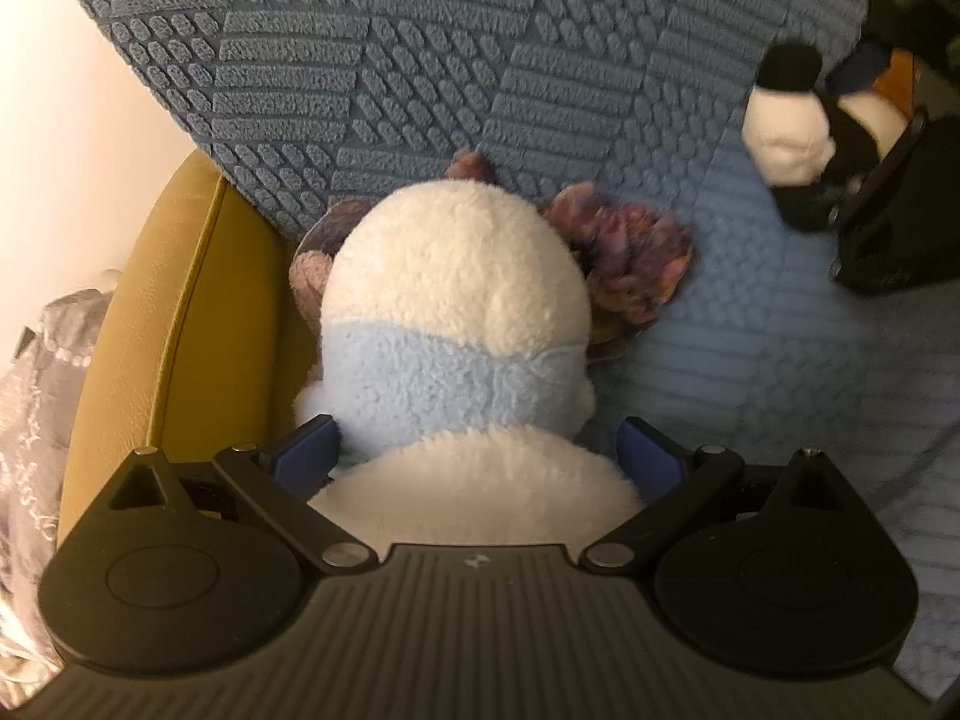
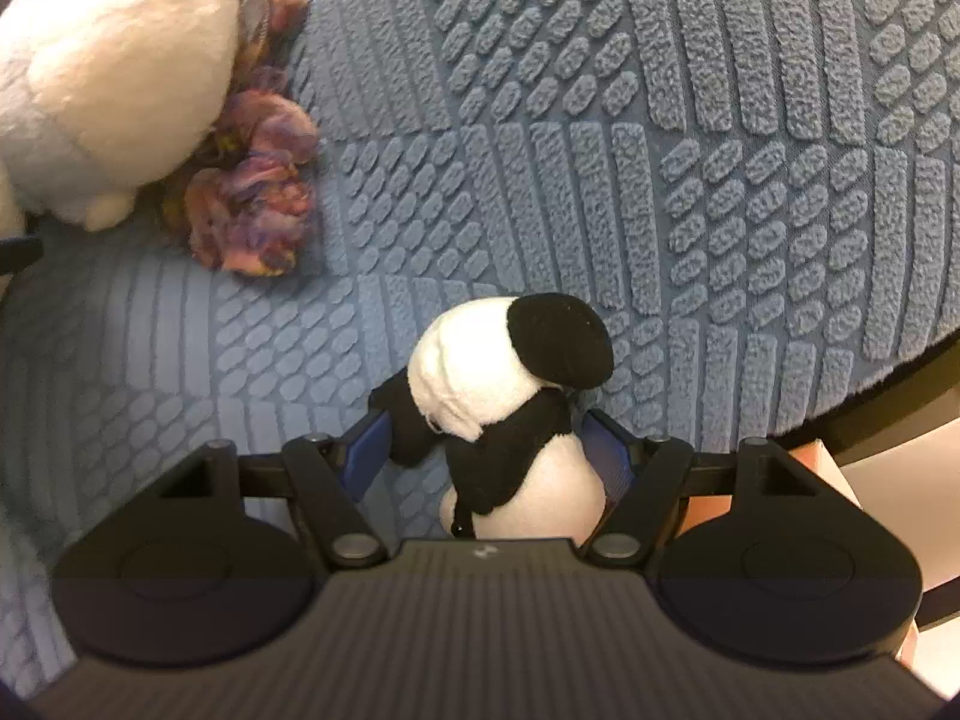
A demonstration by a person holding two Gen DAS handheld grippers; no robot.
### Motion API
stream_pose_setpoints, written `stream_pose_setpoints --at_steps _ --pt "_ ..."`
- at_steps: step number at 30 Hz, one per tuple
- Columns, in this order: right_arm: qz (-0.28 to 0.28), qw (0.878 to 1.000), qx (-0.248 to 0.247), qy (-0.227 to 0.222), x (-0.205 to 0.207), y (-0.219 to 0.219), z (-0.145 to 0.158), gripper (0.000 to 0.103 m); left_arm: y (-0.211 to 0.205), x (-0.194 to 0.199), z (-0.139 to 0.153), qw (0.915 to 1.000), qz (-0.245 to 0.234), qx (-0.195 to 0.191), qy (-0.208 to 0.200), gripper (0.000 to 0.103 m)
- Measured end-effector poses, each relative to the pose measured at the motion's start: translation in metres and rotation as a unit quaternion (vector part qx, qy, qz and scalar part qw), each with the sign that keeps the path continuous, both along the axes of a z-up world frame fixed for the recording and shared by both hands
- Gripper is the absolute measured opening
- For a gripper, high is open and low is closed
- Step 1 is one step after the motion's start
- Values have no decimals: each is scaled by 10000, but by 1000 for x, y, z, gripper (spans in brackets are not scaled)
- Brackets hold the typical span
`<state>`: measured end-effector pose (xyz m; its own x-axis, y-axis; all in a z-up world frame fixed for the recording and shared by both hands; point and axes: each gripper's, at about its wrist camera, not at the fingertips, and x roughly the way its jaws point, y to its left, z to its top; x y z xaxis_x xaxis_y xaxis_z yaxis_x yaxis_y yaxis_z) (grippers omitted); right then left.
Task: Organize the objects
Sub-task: 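Grasp the white-and-blue plush with the left tool while the right tool grasps the panda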
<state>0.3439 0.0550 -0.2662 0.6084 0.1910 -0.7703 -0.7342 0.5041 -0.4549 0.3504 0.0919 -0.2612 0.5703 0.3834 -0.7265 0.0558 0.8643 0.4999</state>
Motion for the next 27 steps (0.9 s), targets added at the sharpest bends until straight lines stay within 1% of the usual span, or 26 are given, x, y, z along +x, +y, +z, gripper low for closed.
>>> stream_pose_setpoints --at_steps 3,4,6,7,8,9,11,14,16,19,22,25,27 --pt "66 10000 -47 -56 -3 2 -5 71 1 -2 -5 9998 -14 185 1 100" --pt "92 9999 -50 -73 -5 2 -5 70 2 -4 -6 9998 3 191 -23 100" --pt "91 9999 -29 -95 -7 1 -5 63 5 -5 -4 9999 50 117 -73 99" --pt "55 9999 -7 -115 -7 -1 -3 57 6 -6 -2 9999 69 82 -103 97" --pt "35 9999 12 -134 -8 3 -4 44 6 -8 1 9999 89 34 -136 95" --pt "-7 9998 23 -184 -9 2 0 45 7 -10 5 9998 116 -37 -180 92" --pt "-81 9999 113 -25 -8 -2 5 45 7 -15 12 9995 151 -166 -244 88" --pt "-229 9994 223 143 -9 -10 13 45 10 -22 25 9979 280 -490 -306 83" --pt "-329 9985 356 259 -10 -16 19 45 14 -25 36 9958 390 -741 -369 72" --pt "-507 9955 590 548 -13 -28 30 45 21 -29 50 9909 506 -1186 -392 64" --pt "-696 9893 856 950 -18 -37 42 45 22 -31 55 9871 520 -1463 -403 59" --pt "-964 9777 1184 1439 -27 -52 51 45 26 -38 63 9817 587 -1758 -437 53" --pt "-1048 9714 1359 1642 -39 -59 56 45 31 -41 67 9770 588 -1980 -532 49"
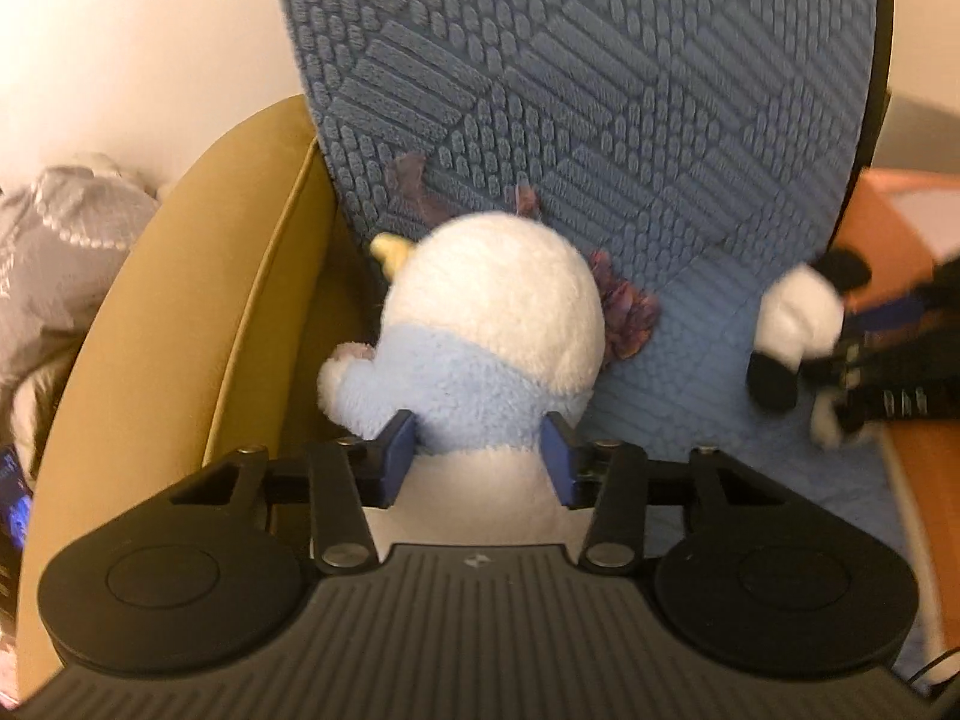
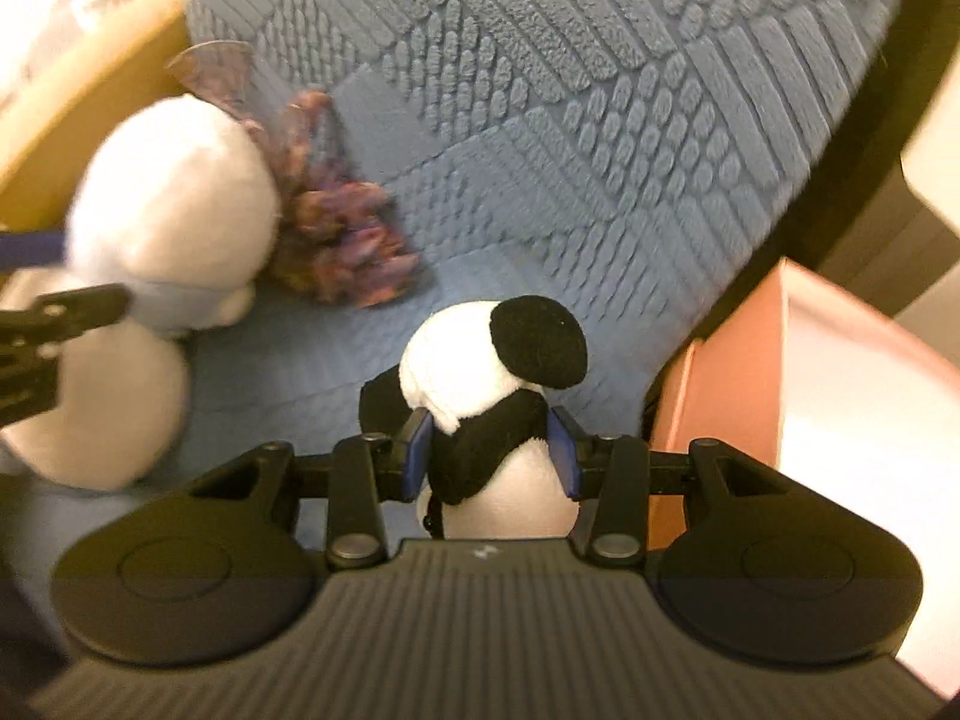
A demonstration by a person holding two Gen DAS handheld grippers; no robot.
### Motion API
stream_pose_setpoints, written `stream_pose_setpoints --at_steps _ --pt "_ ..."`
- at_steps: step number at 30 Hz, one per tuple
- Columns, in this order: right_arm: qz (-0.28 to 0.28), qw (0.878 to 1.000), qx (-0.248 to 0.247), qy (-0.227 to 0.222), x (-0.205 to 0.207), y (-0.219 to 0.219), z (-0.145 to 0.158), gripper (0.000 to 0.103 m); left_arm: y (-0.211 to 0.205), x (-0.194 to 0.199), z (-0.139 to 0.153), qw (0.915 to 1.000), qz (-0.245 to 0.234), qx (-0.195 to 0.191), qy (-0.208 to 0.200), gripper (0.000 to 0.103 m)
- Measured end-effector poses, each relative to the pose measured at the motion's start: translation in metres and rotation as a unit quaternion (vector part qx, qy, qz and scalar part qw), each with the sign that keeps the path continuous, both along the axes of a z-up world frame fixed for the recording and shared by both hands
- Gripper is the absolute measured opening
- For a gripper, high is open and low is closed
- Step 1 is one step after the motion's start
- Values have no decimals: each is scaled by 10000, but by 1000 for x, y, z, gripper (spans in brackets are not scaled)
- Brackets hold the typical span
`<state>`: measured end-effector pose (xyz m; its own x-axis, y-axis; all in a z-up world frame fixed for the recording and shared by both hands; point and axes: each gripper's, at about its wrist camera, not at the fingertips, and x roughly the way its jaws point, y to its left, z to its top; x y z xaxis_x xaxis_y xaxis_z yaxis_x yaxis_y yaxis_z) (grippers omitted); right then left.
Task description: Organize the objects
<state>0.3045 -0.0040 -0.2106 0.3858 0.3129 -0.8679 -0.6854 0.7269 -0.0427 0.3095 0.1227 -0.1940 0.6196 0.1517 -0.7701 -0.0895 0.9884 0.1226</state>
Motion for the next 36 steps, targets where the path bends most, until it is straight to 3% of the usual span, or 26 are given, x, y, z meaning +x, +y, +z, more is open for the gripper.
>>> stream_pose_setpoints --at_steps 3,6,7,12,18,22,29,36 --pt "-173 9991 247 297 -14 -6 4 45 7 3 2 9997 -2 -232 -8 54" --pt "-314 9964 458 637 -21 -1 -7 45 10 7 1 9987 -117 -488 9 90" --pt "-350 9959 482 674 -21 -1 -12 45 10 10 -2 9986 -164 -498 30 94" --pt "-559 9931 543 871 -26 2 -40 45 -3 30 -25 9980 -273 2 576 98" --pt "-588 9937 602 744 -27 -3 -45 46 -18 44 -56 9904 -424 883 973 103" --pt "-660 9933 592 735 -19 -6 -48 47 -24 51 -69 9862 -444 1152 1107 103" --pt "-683 9917 563 930 -2 -6 -56 54 -20 55 -72 9878 -361 1109 1029 102" --pt "-825 9897 599 1003 5 -12 -47 52 -8 47 -52 9935 -257 672 882 92"
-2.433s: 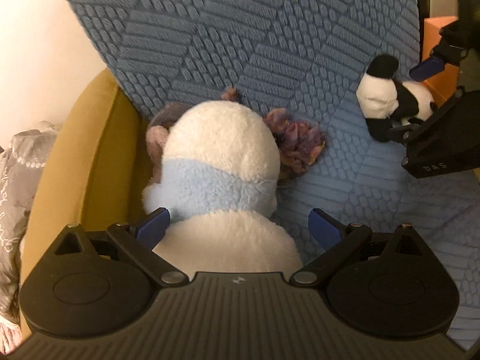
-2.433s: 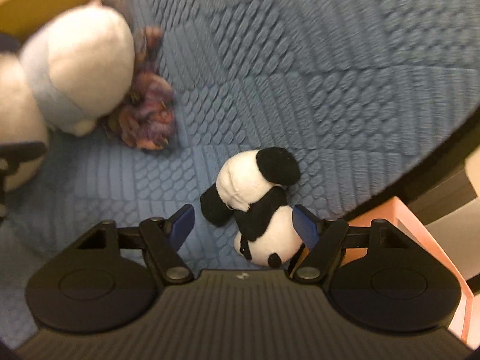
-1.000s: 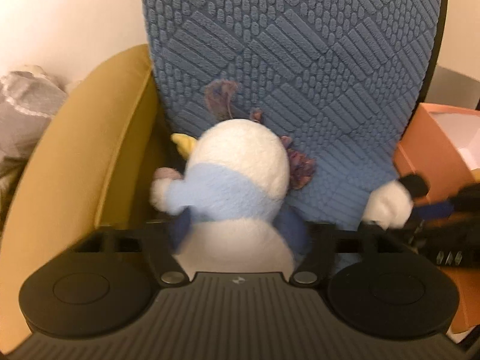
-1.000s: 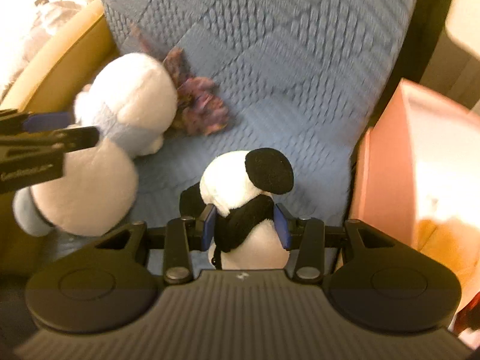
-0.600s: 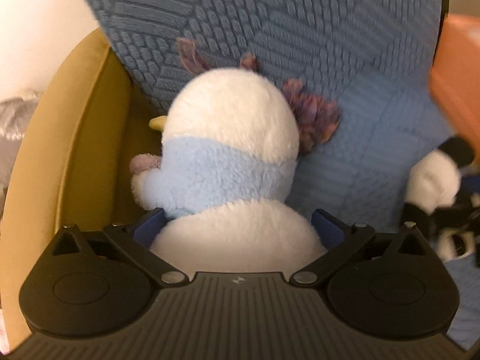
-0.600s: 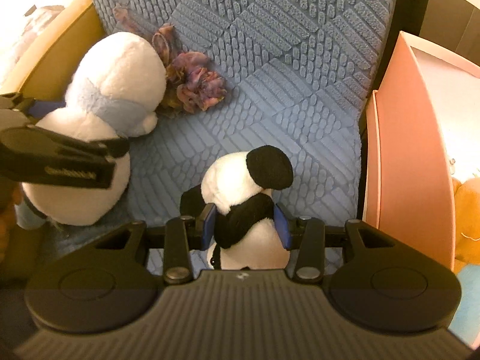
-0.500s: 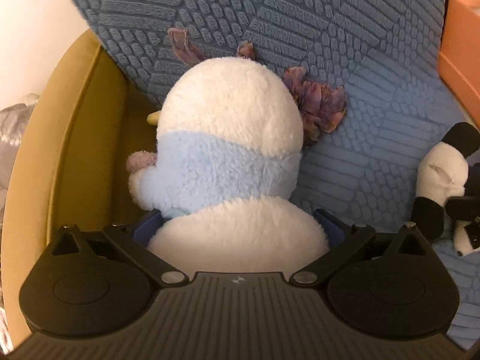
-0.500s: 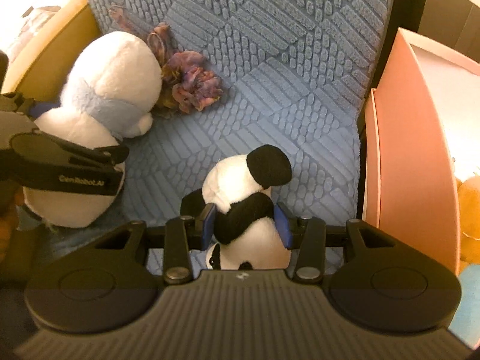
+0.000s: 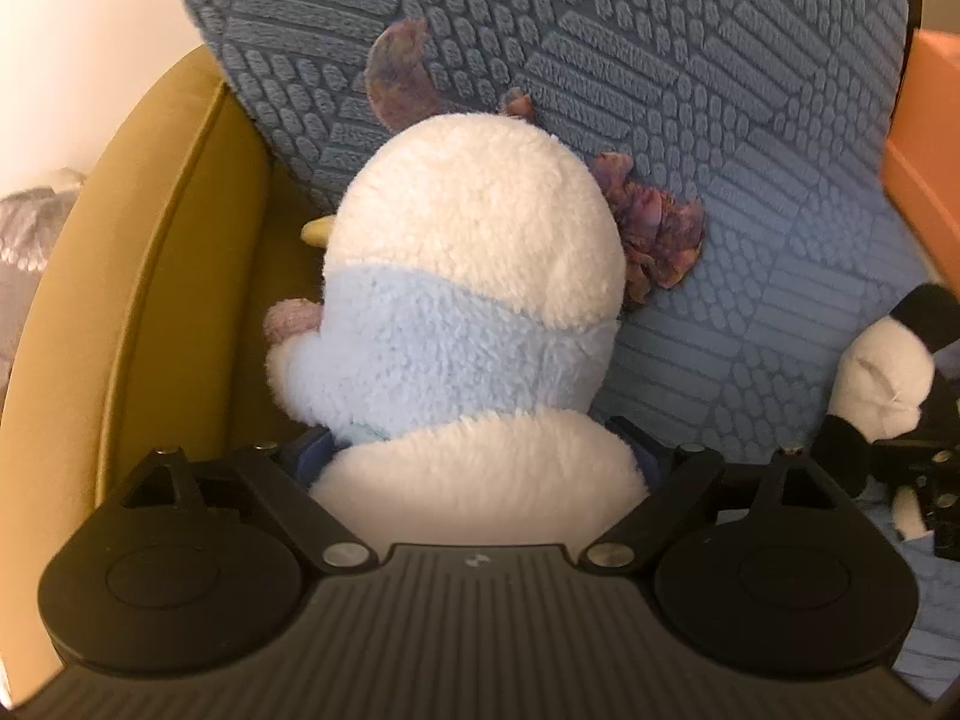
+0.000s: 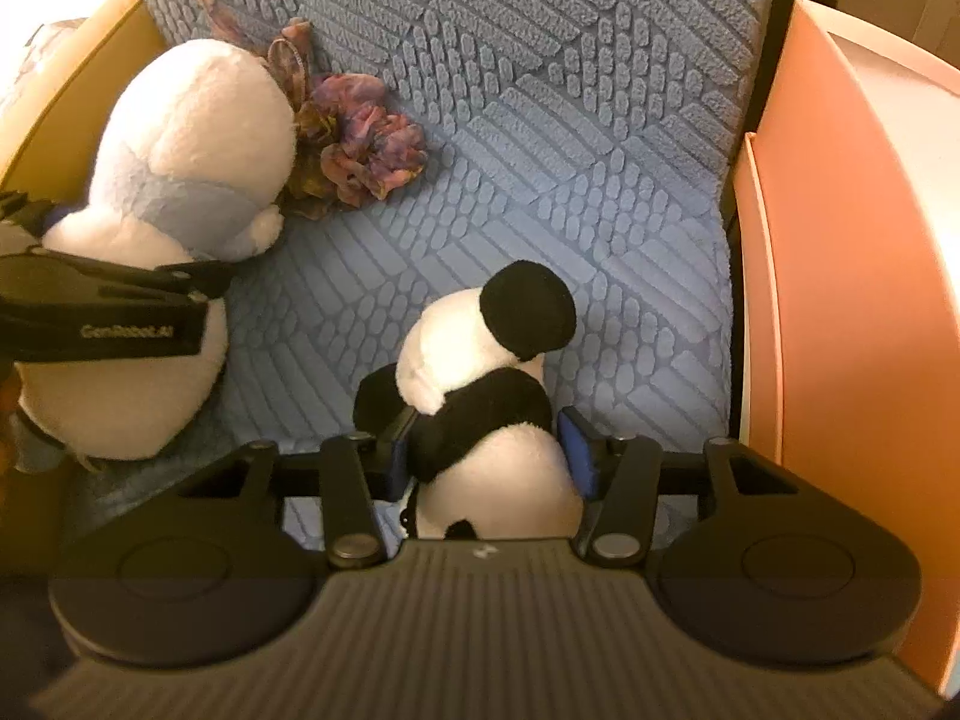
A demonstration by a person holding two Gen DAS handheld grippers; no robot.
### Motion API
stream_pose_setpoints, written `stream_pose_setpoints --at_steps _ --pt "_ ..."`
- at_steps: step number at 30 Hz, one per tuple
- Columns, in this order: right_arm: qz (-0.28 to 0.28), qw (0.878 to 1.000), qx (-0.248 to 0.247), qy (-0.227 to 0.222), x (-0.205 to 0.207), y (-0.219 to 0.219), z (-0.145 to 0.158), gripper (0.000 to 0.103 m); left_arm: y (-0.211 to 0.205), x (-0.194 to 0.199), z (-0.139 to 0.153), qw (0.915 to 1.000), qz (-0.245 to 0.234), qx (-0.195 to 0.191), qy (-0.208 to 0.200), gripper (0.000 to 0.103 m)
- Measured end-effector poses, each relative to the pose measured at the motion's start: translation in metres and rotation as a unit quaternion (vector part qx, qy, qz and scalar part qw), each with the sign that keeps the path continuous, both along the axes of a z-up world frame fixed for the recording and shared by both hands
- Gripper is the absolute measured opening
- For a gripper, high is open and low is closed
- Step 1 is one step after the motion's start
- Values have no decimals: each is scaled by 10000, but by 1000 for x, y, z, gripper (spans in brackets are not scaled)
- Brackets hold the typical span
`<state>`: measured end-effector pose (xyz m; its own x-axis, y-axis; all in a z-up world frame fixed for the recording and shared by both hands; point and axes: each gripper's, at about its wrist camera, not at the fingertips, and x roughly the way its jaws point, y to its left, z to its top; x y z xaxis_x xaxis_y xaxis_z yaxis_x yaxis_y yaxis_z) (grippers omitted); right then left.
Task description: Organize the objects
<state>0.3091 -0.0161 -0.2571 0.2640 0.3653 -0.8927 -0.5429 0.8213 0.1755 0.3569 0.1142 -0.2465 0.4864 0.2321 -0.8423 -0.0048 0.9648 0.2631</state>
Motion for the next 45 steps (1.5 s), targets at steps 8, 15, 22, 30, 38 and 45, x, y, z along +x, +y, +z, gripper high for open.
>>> stream_pose_setpoints --at_steps 8,15,22,30,38,45 --pt "-133 9998 148 59 -13 -17 20 52 13 -23 42 9893 317 -1423 -32 91" --pt "-165 9995 279 18 -42 -36 36 52 3 -65 65 9783 431 -2027 -78 81" --pt "-424 9984 368 97 -67 -56 32 52 -9 -98 67 9704 498 -2323 -424 80" --pt "-448 9980 406 -199 -81 -63 30 52 4 -67 54 9711 519 -2325 -127 98" --pt "-455 9982 362 -161 -80 -59 18 52 1 -27 41 9801 131 -1974 149 100" --pt "-539 9981 295 -51 -71 -53 1 52 -17 2 4 9820 -183 -1773 632 102"
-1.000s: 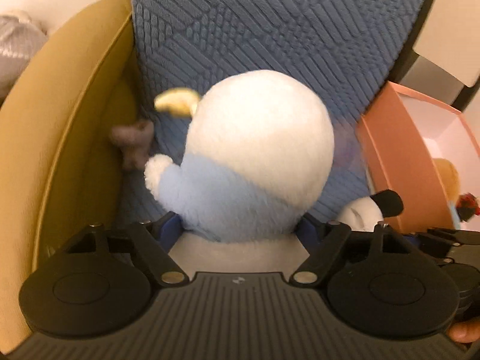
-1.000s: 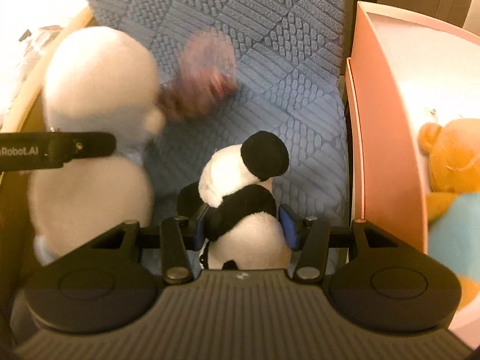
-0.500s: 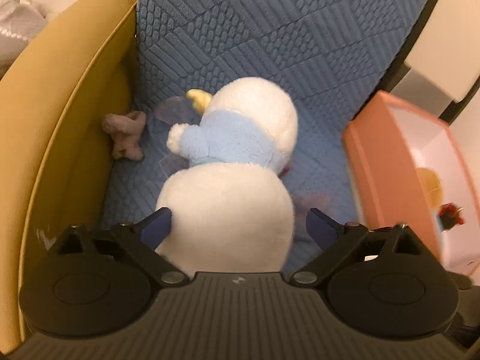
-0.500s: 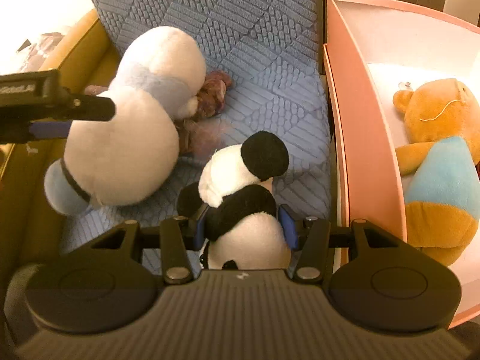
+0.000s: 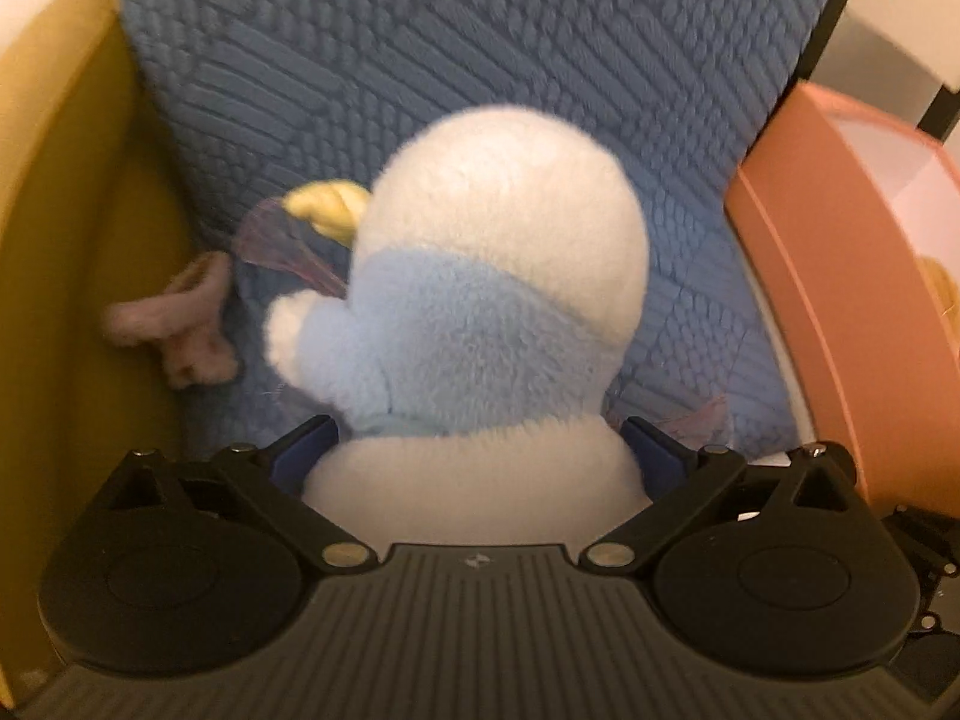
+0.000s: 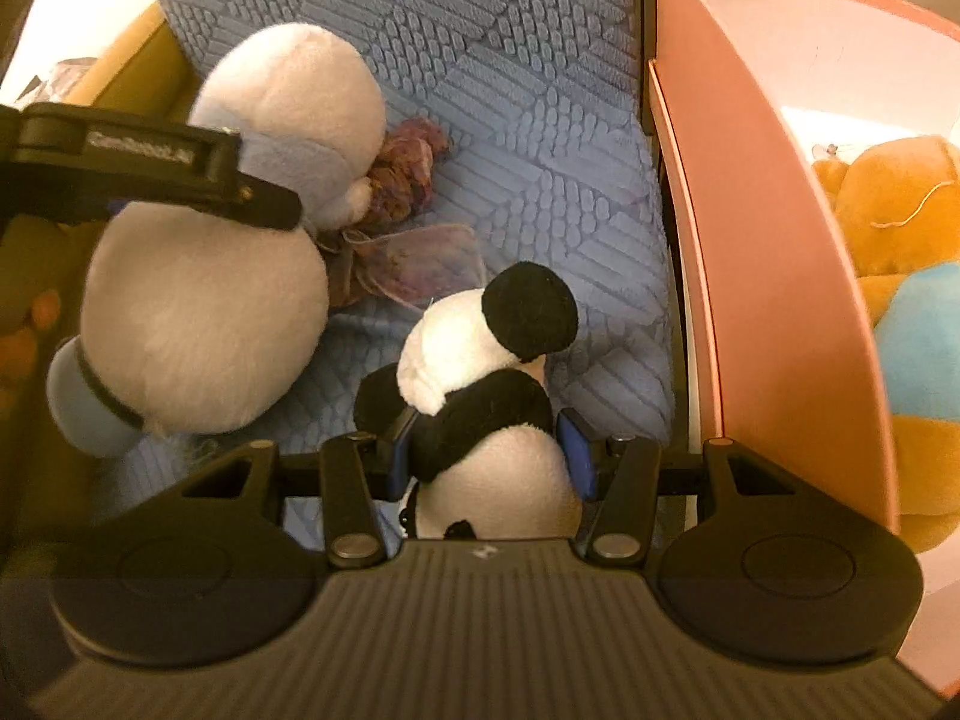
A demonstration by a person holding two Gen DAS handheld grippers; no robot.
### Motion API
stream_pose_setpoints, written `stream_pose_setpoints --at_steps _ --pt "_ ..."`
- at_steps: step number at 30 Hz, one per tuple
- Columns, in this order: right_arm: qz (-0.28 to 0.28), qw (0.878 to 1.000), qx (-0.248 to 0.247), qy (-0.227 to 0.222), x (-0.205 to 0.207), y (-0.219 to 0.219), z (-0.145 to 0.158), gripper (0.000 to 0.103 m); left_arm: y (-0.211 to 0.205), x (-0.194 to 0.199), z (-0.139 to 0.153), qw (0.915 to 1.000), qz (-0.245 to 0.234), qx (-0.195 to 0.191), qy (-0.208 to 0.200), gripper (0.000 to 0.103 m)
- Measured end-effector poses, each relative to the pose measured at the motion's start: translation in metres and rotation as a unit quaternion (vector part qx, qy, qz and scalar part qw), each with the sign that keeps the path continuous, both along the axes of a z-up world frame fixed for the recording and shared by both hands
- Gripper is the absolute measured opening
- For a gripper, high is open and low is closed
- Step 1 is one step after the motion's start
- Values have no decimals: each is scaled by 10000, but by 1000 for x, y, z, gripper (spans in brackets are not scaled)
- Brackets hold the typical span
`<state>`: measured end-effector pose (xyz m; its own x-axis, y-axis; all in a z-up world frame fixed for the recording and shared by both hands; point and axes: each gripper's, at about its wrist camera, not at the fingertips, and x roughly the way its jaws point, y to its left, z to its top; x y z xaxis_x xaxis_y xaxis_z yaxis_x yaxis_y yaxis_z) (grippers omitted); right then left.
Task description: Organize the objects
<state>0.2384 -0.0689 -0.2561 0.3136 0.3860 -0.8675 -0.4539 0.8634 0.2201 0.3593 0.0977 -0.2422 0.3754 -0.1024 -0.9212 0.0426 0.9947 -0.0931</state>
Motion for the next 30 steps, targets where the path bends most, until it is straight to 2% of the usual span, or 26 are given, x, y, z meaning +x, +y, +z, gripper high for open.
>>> stream_pose_setpoints --at_steps 5,9,14,21,25,30 --pt "-88 9999 -1 72 5 2 -8 52 -1 3 -11 9999 105 20 5 101" --pt "-133 9999 65 68 7 1 -3 52 5 -3 -2 9995 271 -96 -98 88" --pt "-195 9996 186 44 3 -5 10 52 9 -18 17 9988 404 -168 -231 87" --pt "-302 9988 389 24 -14 -18 39 52 19 -60 59 9942 806 -627 -344 87" --pt "-416 9979 498 48 -29 -30 54 52 20 -89 74 9897 1006 -969 -316 87" --pt "-429 9974 579 24 -52 -43 74 52 18 -126 89 9853 1204 -1162 -331 87"
